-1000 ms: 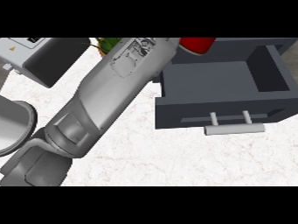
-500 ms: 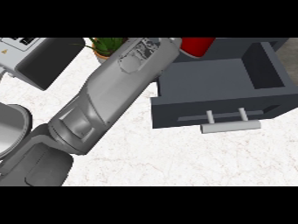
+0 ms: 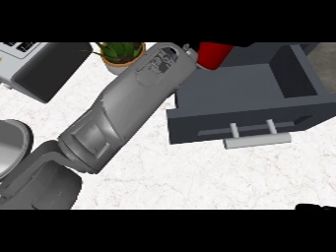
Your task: Pick up the can, place it into the drawer and close the drawer
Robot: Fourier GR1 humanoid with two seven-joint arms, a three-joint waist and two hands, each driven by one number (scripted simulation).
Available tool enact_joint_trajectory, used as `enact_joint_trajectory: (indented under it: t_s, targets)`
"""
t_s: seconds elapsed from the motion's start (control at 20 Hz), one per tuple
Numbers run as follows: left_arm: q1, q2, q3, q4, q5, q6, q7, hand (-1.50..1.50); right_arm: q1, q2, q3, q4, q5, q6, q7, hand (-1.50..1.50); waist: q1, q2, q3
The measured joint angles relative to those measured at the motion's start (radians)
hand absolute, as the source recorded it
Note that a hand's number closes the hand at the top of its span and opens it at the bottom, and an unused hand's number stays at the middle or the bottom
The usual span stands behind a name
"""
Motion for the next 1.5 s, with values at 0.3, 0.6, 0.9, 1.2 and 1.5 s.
enact_joint_trajectory:
  t_s: [0.3,0.6,0.9,1.2,1.5]
  targets:
    - [0.009,0.000,-0.059,0.031,0.020,0.019,-0.033,1.50,-0.014,-0.006,0.001,0.017,-0.001,0.005,-0.006,-1.50,-0.018,0.005,0.000]
    - [0.013,0.000,-0.094,0.059,0.042,0.058,-0.044,-1.50,-0.053,-0.014,0.012,0.025,0.005,0.000,0.011,-1.50,-0.027,0.009,0.000]
    - [0.039,0.000,-0.119,0.069,0.066,0.104,-0.070,-1.50,-0.067,-0.016,0.017,0.019,0.005,-0.002,0.018,-1.50,-0.033,0.010,0.000]
    - [0.046,0.000,-0.128,0.062,0.104,0.132,-0.081,-1.50,-0.054,-0.029,0.008,0.002,0.014,0.005,0.003,-1.50,-0.034,0.008,0.000]
    - [0.060,0.000,-0.129,0.031,0.154,0.160,-0.090,-1.50,-0.063,-0.086,0.016,-0.050,0.128,0.012,-0.036,-1.50,-0.029,0.007,-0.001]
